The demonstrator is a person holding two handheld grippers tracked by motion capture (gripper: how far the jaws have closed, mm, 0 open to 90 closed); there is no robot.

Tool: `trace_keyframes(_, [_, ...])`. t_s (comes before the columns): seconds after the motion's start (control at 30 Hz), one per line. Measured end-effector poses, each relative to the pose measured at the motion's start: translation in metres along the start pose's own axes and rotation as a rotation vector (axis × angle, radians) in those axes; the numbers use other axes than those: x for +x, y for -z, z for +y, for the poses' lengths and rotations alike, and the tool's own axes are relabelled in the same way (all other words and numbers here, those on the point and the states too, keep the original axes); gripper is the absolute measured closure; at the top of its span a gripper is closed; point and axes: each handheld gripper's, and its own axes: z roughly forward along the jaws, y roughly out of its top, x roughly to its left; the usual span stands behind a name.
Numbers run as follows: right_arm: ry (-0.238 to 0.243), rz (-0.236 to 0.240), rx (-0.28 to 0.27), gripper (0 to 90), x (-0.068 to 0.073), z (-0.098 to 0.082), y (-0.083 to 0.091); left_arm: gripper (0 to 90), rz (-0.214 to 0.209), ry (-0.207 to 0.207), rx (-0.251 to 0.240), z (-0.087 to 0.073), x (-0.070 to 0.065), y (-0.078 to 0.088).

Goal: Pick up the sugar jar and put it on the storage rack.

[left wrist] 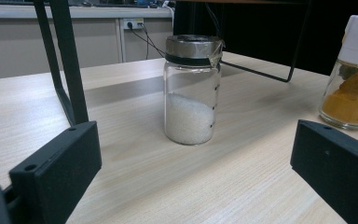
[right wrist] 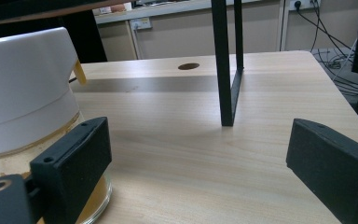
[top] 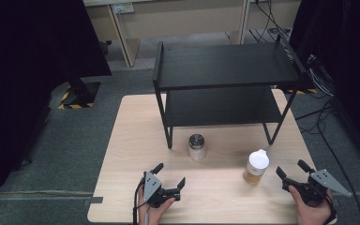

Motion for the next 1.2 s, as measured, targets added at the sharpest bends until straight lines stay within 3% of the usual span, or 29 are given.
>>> trace_keyframes(0.23, [-0.004, 0.001, 0.013, 6.2, 0.000, 0.002, -0.001, 0.3, -0.016, 0.000, 0.014, 0.004, 0.000, -0.014])
trace_keyframes(0.63, [0.000, 0.004, 0.022, 6.2, 0.000, 0.004, -0.003, 0.6, -0.040, -0.017, 0.059, 0.019, -0.006, -0.063])
trace_keyframes(0.9, [0.000, 0.009, 0.022, 6.2, -0.001, 0.004, -0.004, 1.9, -0.031, -0.024, 0.096, 0.030, -0.009, -0.095])
trace_keyframes(1.2, [-0.003, 0.015, 0.026, 6.2, -0.002, 0.005, -0.004, 10.5, -0.014, -0.008, 0.121, 0.037, -0.006, -0.115])
